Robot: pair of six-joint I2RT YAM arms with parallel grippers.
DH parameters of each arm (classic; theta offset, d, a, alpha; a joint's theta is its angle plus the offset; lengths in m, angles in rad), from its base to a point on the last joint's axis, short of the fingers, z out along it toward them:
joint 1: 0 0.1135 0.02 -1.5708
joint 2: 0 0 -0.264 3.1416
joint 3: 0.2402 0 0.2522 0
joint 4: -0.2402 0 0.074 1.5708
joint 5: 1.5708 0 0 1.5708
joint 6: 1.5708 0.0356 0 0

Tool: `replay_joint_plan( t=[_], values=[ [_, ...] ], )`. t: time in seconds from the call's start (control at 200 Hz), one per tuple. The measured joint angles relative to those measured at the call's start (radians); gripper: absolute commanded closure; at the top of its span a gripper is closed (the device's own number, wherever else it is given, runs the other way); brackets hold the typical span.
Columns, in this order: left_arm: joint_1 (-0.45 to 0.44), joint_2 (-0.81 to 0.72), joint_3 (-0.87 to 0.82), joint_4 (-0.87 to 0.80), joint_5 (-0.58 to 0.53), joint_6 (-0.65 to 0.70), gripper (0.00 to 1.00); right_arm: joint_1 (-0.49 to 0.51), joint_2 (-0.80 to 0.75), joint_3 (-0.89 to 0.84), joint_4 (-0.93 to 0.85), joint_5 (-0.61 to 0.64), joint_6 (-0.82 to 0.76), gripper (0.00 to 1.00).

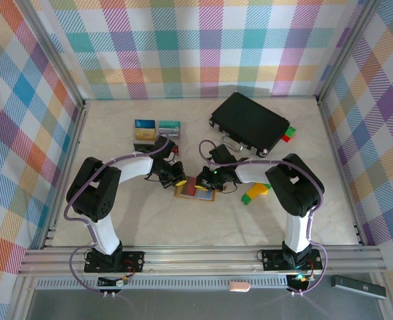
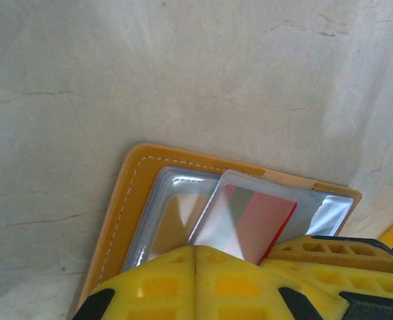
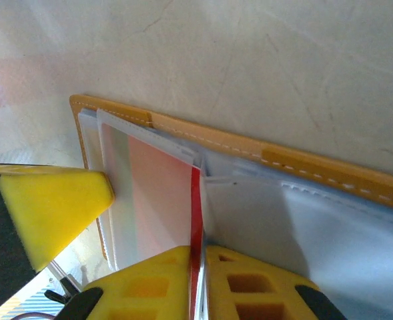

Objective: Take the credit cards out of the card holder

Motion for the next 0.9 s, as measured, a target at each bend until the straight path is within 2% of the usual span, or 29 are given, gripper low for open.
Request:
replay_joint_plan(
  t=[0.245,0.385,0.615,0.9],
  values=[
    [0.0,-0.005,-0.006,0.006,-0.002,-0.01,1.0,-0.003,0.009,0.0,0.018,-0.014,0.007,0.88],
    [0.0,-0.005,-0.006,0.007,-0.001,-0.014,1.0,-0.007,0.01,0.0,0.018,-0.019,0.013,0.94],
    [0.0,-0.03,-0.006,-0.027,-0.024,-0.012,0.9,-0.006,0.01,0.0,0.028,-0.015,0.01,0.98],
    [0.0,-0.043,-0.005,-0.056,-0.043,-0.002,0.93,-0.006,0.01,0.0,0.027,0.0,-0.006,0.98]
  ],
)
